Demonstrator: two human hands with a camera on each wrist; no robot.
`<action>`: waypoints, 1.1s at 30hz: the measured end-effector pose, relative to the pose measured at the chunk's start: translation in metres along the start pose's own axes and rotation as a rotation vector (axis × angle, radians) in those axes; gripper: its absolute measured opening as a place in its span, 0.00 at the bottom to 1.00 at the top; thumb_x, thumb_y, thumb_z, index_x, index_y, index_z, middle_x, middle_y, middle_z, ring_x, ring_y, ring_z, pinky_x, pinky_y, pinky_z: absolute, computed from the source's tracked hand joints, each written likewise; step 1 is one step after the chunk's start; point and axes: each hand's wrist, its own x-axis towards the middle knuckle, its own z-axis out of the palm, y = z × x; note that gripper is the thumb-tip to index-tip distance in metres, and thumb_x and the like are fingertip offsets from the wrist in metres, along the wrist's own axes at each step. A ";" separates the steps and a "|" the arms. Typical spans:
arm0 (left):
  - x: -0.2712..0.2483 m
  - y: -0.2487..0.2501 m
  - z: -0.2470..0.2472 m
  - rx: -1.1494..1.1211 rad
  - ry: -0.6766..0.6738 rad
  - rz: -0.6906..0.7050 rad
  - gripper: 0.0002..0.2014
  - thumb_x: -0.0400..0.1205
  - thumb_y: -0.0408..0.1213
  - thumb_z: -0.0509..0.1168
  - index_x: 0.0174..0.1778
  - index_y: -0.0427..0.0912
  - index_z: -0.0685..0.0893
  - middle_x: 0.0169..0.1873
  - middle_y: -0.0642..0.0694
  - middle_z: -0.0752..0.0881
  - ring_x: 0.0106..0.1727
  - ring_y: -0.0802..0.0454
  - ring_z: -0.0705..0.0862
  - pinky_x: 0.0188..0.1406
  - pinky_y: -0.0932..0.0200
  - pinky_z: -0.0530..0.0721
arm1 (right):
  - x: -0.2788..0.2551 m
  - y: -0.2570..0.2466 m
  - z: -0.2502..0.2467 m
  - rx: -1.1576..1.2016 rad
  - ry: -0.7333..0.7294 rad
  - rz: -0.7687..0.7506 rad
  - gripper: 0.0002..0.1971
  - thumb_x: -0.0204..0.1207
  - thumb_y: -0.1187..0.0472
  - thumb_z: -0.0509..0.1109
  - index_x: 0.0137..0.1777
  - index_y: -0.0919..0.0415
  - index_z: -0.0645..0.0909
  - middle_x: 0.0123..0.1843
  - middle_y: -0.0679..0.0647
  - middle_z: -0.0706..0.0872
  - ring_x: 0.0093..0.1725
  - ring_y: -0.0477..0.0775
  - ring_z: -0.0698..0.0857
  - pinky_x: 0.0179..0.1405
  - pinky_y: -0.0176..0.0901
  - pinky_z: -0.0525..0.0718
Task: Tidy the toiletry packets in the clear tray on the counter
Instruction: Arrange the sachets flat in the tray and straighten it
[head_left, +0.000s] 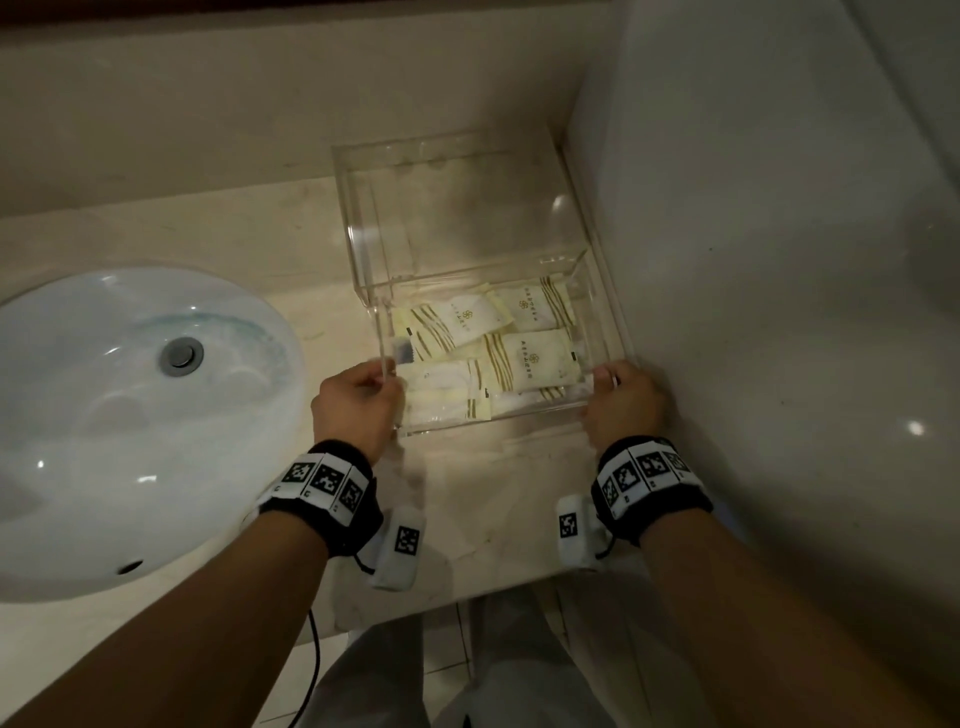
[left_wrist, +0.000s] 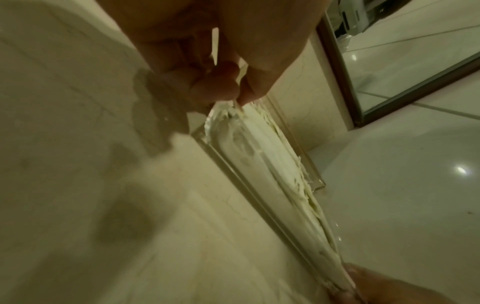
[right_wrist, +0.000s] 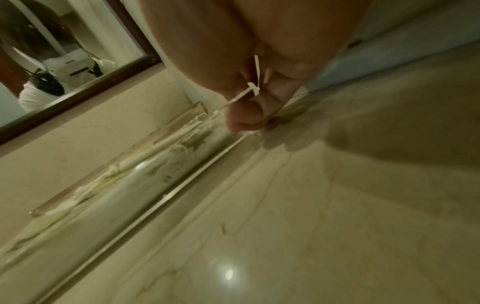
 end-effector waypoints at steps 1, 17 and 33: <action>0.000 0.001 -0.001 -0.008 -0.003 0.000 0.09 0.76 0.41 0.70 0.46 0.58 0.92 0.39 0.63 0.90 0.44 0.52 0.90 0.49 0.46 0.91 | 0.000 0.000 0.001 0.017 0.006 0.000 0.12 0.84 0.61 0.62 0.49 0.63 0.86 0.41 0.63 0.89 0.39 0.63 0.87 0.40 0.53 0.89; 0.019 0.014 -0.007 -0.062 -0.030 0.026 0.15 0.79 0.42 0.67 0.60 0.54 0.91 0.50 0.49 0.91 0.39 0.46 0.91 0.38 0.47 0.93 | 0.019 -0.031 -0.003 0.007 -0.002 -0.114 0.15 0.85 0.62 0.61 0.47 0.73 0.84 0.41 0.69 0.88 0.43 0.69 0.86 0.37 0.50 0.81; 0.025 0.046 -0.002 -0.296 -0.166 -0.034 0.18 0.83 0.38 0.67 0.68 0.57 0.84 0.40 0.36 0.92 0.29 0.41 0.87 0.31 0.49 0.88 | 0.049 -0.061 0.002 0.170 -0.027 -0.034 0.24 0.83 0.50 0.63 0.37 0.74 0.78 0.38 0.73 0.87 0.39 0.73 0.87 0.39 0.61 0.88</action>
